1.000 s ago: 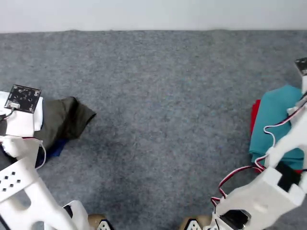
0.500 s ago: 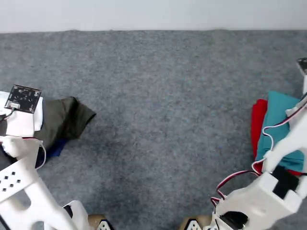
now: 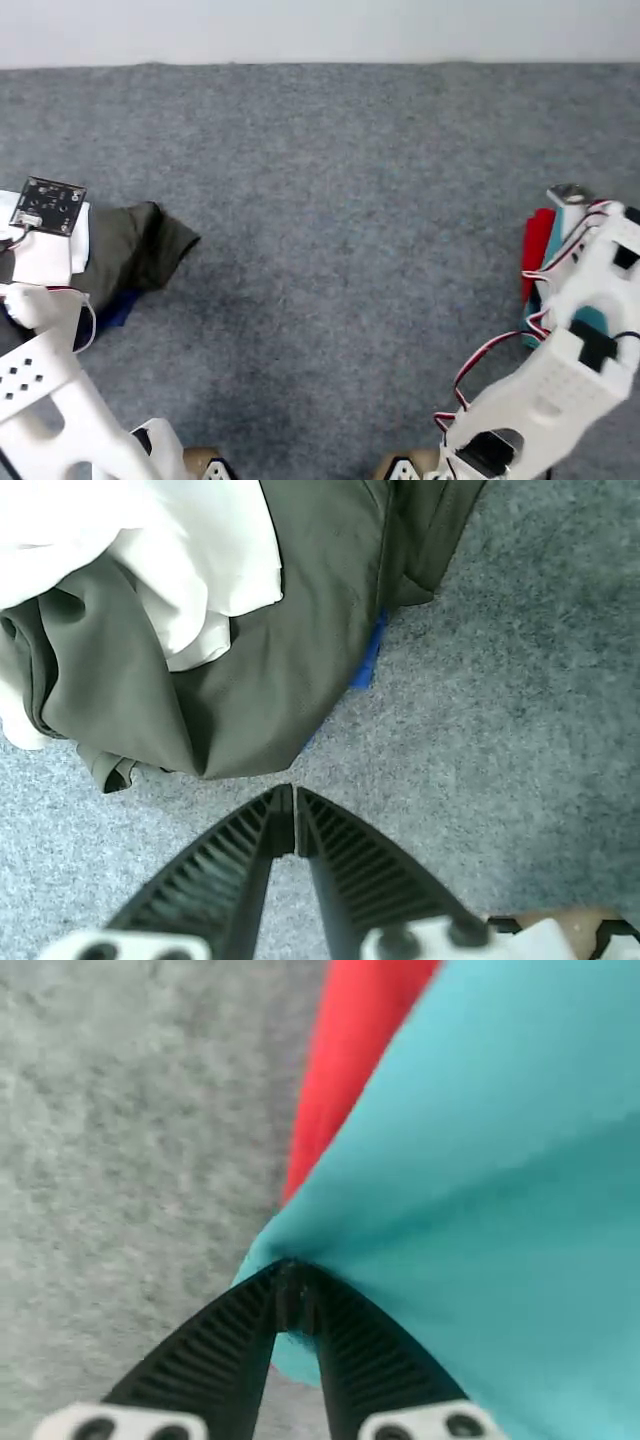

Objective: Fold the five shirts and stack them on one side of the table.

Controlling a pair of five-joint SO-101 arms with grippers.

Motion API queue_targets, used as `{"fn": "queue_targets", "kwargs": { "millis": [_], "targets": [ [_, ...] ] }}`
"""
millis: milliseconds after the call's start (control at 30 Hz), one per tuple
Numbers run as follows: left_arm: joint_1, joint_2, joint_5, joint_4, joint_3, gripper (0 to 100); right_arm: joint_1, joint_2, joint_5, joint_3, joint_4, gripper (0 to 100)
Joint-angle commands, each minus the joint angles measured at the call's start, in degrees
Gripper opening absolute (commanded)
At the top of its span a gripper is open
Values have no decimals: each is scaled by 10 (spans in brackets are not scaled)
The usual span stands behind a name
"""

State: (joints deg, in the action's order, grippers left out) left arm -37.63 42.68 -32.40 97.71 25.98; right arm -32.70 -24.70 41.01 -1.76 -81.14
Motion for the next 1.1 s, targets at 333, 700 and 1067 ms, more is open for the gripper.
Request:
{"fn": "queue_targets", "kwargs": {
  "millis": [333,700,1067],
  "targets": [
    [3,11,2,3,-6,17,29,248,-10,-44,-211,9],
    [3,11,3,3,-1,17,51,279,-12,15,76,9],
    [3,11,3,3,-1,17,44,92,-9,55,469,9]
  ]
}}
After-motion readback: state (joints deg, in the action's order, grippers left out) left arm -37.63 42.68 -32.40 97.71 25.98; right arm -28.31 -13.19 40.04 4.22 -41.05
